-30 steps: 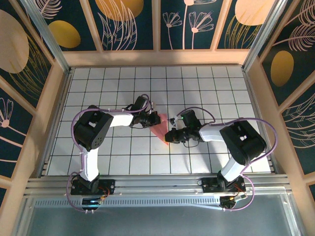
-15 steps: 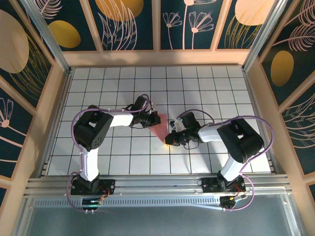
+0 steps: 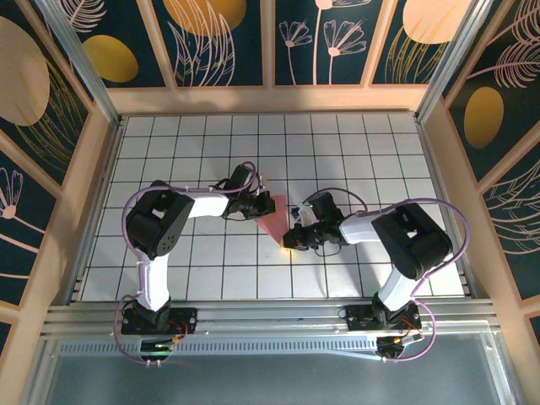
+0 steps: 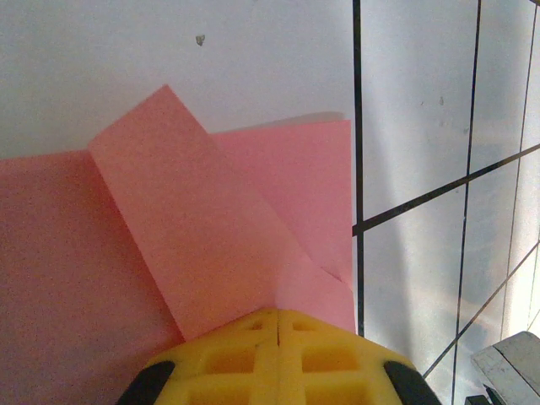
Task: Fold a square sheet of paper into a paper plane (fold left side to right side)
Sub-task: Fourth fold the wing at the center of the table.
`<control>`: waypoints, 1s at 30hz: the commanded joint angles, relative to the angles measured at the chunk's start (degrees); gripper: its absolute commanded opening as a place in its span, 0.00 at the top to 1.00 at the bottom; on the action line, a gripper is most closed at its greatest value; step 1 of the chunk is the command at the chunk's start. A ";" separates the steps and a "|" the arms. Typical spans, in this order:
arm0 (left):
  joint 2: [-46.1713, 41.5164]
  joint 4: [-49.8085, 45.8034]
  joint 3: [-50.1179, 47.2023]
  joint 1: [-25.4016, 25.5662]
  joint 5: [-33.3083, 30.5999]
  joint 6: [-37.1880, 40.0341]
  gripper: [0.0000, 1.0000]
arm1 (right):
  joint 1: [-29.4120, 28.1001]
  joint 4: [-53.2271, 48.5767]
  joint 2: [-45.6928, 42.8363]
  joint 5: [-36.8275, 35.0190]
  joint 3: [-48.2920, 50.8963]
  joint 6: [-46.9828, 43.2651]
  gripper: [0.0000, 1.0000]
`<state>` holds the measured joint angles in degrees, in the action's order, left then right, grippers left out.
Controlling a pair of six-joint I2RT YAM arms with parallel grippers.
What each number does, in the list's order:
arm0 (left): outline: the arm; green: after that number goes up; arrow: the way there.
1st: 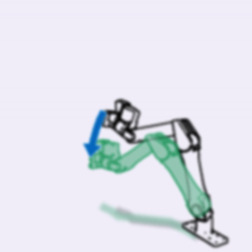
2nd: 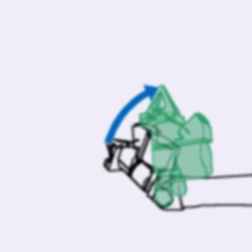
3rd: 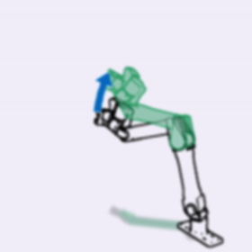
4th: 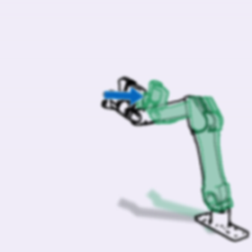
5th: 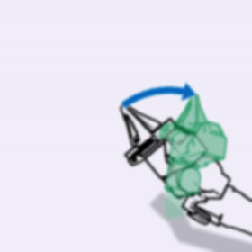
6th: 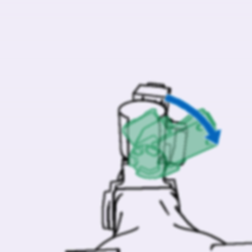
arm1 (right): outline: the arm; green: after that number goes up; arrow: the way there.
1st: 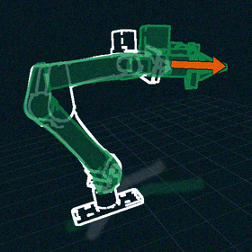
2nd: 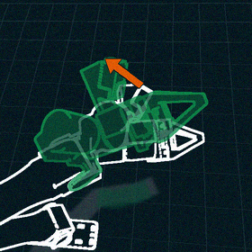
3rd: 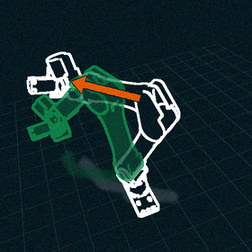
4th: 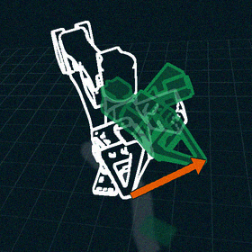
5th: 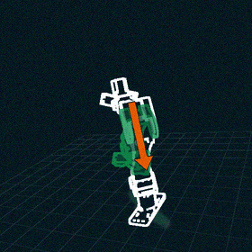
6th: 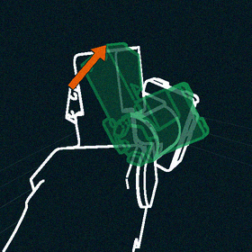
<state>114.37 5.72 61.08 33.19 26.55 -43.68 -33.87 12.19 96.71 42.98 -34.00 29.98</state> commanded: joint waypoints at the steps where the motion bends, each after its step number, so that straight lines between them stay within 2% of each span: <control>1: 1.46 -7.21 -1.14 -0.15 -3.96 1.22 1.00 | -0.63 -1.27 1.37 -0.97 0.40 -0.45 0.99; 11: -0.34 -5.98 -0.54 -0.20 -2.33 0.93 1.00 | -0.69 -8.86 3.34 -5.41 -1.14 -1.76 0.99; 19: -8.72 -4.44 0.07 -0.15 -2.55 2.52 0.90 | -0.69 -12.12 3.67 -8.83 -1.51 -1.67 1.00; 24: -14.24 -2.29 -4.47 -0.14 -2.17 1.89 0.91 | -0.66 -11.66 3.62 -9.58 -1.68 -1.41 1.00; 30: -15.70 6.77 -12.51 0.01 3.25 -2.57 0.94 | -0.62 -11.39 3.75 -9.83 -1.69 -1.49 1.00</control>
<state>98.35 7.86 51.62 33.17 26.57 -43.79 -34.28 6.57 97.69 40.93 -36.67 29.30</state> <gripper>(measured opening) 0.066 0.046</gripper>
